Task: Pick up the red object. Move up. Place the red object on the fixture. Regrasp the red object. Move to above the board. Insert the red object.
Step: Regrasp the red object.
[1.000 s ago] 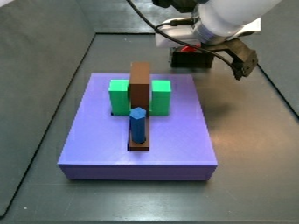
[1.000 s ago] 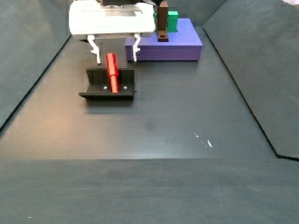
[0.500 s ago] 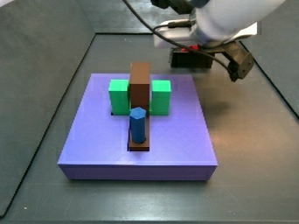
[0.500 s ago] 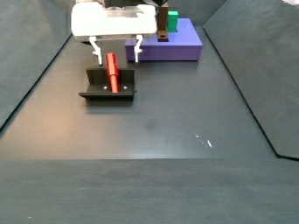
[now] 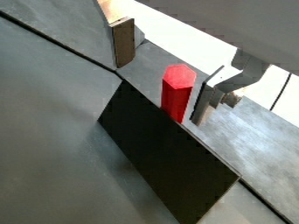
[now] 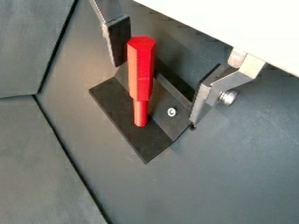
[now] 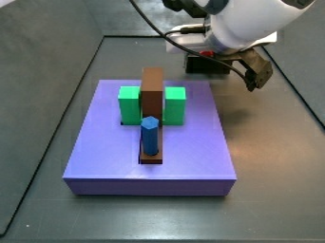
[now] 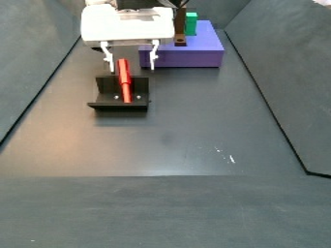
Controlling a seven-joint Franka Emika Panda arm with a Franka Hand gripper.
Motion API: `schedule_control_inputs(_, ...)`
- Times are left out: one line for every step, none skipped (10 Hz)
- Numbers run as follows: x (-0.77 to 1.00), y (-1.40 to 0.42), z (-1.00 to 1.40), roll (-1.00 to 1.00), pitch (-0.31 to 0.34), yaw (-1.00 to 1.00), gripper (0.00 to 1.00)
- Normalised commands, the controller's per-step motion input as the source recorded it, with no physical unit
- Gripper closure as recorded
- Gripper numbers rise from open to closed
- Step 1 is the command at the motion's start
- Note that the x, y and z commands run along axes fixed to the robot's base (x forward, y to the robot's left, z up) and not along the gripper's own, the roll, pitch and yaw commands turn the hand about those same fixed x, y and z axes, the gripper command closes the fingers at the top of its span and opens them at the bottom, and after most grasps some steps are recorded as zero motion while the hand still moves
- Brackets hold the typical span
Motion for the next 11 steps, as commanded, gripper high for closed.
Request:
schedule_control_inputs(0.00,0.00,-0.10,0.09,0.000,0.00,0.00)
schedule_control_inputs(0.00,0.00,-0.12,0.11,0.000,0.00,0.00)
schedule_control_inputs(0.00,0.00,-0.13,0.11,0.000,0.00,0.00)
schedule_control_inputs(0.00,0.00,-0.10,0.12,0.000,0.00,0.00)
schedule_control_inputs(0.00,0.00,0.00,0.00,0.000,0.00,0.00)
schedule_control_inputs(0.00,0.00,0.00,0.00,0.000,0.00,1.00)
schedule_control_inputs(0.00,0.00,0.00,0.00,0.000,0.00,1.00)
schedule_control_inputs(0.00,0.00,0.00,0.00,0.000,0.00,1.00)
schedule_control_inputs(0.00,0.00,0.00,0.00,0.000,0.00,1.00)
schedule_control_inputs(0.00,0.00,0.00,0.00,0.000,0.00,1.00)
schedule_control_inputs(0.00,0.00,0.00,0.00,0.000,0.00,1.00)
